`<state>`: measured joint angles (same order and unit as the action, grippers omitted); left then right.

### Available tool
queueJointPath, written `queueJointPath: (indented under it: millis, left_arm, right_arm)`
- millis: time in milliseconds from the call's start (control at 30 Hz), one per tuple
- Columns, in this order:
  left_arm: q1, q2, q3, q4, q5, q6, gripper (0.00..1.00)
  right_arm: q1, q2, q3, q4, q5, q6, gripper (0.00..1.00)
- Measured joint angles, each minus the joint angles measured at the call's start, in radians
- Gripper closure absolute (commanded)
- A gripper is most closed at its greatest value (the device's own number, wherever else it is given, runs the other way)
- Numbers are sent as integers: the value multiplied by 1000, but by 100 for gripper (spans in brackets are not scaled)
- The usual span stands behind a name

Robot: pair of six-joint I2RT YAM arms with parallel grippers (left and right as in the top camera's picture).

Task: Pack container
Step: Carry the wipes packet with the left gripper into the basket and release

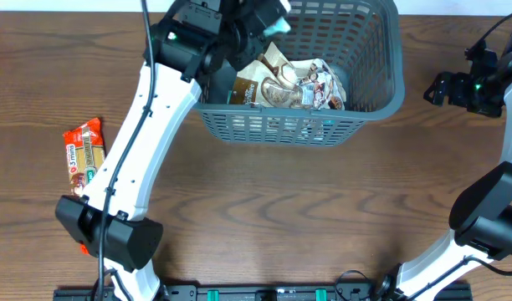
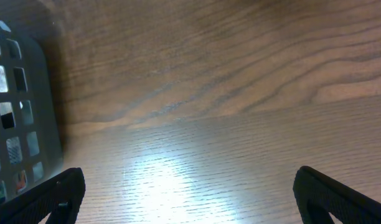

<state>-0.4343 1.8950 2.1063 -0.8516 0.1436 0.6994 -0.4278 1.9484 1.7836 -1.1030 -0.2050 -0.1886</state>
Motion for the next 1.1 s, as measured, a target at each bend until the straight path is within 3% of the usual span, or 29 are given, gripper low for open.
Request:
queueJointPath:
  millis: [167, 233, 333, 467, 533, 600, 633, 667, 700, 867, 1100]
  left_arm:
    - [-2, 26, 16, 3, 0, 209, 94]
    - [-2, 52, 22, 7, 0, 273, 90]
    - [-1, 111, 24, 25, -1, 330, 79]
    - [6, 218, 24, 25, -22, 372, 78]
    - [8, 256, 24, 25, -43, 382, 72]
    - [10, 278, 24, 24, -64, 396, 59]
    - [11, 282, 24, 24, -73, 397, 45]
    - [11, 282, 24, 25, -77, 403, 6]
    - [12, 282, 24, 26, -84, 400, 1]
    - [14, 274, 24, 25, -99, 391, 1]
    - [14, 217, 24, -41, -116, 247, 1]
  right_arm:
    - [0, 0, 0, 0, 0, 0, 1]
    - [0, 0, 0, 0, 0, 0, 1]
    - [0, 0, 0, -1, 0, 0, 1]
    - [0, 0, 0, -5, 0, 0, 1]
    - [0, 0, 0, -8, 0, 0, 1]
    - [0, 0, 0, -8, 0, 0, 1]
    - [0, 0, 0, -8, 0, 0, 1]
    - [0, 0, 0, -8, 0, 0, 1]
    - [0, 0, 0, -8, 0, 0, 1]
    - [0, 0, 0, -8, 0, 0, 1]
    - [0, 0, 0, -10, 0, -1, 1]
